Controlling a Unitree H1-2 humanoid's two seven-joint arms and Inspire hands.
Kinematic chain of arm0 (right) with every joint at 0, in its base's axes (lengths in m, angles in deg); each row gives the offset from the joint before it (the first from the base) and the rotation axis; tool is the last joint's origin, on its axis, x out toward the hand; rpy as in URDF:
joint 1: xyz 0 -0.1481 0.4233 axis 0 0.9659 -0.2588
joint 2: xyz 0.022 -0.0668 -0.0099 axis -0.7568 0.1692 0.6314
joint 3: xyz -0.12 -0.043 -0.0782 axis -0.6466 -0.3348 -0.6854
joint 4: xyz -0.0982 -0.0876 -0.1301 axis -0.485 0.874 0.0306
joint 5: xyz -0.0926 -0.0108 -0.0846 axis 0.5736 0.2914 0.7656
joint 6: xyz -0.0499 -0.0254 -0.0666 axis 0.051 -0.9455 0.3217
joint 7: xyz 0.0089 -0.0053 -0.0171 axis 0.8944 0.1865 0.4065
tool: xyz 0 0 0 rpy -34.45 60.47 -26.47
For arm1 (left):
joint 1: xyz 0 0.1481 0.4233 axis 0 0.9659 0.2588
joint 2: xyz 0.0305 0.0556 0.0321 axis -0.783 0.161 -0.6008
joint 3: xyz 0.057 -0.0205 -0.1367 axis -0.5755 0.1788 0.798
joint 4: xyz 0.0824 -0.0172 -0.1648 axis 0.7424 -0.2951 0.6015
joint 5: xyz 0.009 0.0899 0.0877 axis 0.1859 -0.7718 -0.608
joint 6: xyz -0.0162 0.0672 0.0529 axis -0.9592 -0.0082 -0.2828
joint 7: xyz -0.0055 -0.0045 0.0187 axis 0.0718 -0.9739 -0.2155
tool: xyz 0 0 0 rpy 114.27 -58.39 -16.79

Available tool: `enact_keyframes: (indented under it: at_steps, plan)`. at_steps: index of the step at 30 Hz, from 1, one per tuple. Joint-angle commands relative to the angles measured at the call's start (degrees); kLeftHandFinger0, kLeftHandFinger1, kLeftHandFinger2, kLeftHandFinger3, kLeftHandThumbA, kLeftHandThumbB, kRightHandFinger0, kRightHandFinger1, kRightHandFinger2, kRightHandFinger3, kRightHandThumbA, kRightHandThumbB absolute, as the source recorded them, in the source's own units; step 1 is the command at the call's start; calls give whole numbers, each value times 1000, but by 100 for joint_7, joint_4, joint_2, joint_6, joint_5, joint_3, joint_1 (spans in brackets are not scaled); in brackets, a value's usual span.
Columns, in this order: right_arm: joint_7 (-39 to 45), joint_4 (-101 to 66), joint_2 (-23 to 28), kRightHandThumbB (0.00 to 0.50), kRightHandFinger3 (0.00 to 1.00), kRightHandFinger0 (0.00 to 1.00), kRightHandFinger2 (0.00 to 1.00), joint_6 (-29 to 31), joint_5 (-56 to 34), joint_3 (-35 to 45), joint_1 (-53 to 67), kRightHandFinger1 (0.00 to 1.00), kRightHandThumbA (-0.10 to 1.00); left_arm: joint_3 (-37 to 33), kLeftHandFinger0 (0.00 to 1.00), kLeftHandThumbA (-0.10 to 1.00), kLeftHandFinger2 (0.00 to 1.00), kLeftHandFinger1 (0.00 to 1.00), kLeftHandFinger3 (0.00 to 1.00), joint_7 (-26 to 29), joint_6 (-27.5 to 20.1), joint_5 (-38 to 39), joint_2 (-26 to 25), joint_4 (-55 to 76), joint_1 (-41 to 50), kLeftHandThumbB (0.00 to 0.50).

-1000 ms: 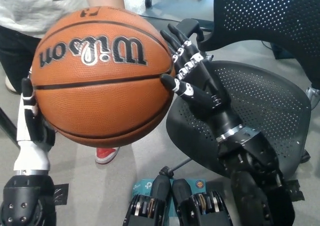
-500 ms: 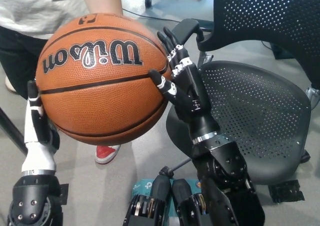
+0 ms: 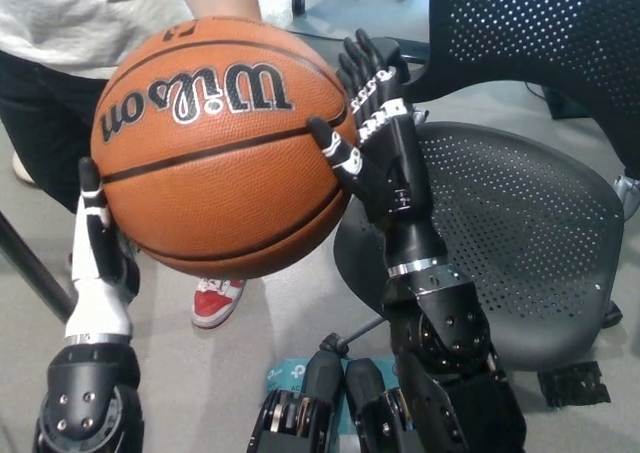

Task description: The robot grabs the basketball from a person using both hands and then drops it on the black chair in the front

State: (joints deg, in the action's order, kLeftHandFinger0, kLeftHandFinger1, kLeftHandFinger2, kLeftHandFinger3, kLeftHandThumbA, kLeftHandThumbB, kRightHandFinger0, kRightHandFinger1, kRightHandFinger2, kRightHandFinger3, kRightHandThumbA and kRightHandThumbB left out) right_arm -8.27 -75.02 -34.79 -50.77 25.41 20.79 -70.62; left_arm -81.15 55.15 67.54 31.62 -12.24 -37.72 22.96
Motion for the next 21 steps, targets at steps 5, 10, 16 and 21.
enact_keyframes:
  at_steps: [5, 10, 16, 21]
  plan:
    - [45, -86, -256, 257, 1000, 1000, 1000, -279, 829, -424, -636, 1000, 1000, -983, 1000, 1000, 1000, 1000, 1000, -483, -5, -556, 436, 199, -1169, 204]
    - [-6, -171, -125, 256, 1000, 1000, 1000, -263, 689, -299, -848, 1000, 1000, -1122, 1000, 1000, 1000, 1000, 1000, -357, 274, -703, 437, 137, -1538, 221]
    - [45, -350, 77, 223, 1000, 1000, 1000, -367, 299, -67, -1037, 1000, 1000, -1372, 1000, 1000, 1000, 1000, 1000, -297, 109, -918, 481, -206, -2033, 137]
    - [-95, -577, 325, 258, 1000, 1000, 1000, -659, 320, 140, -1075, 1000, 1000, -1526, 1000, 1000, 1000, 1000, 1000, -253, 323, -950, 604, -550, -2405, 172]
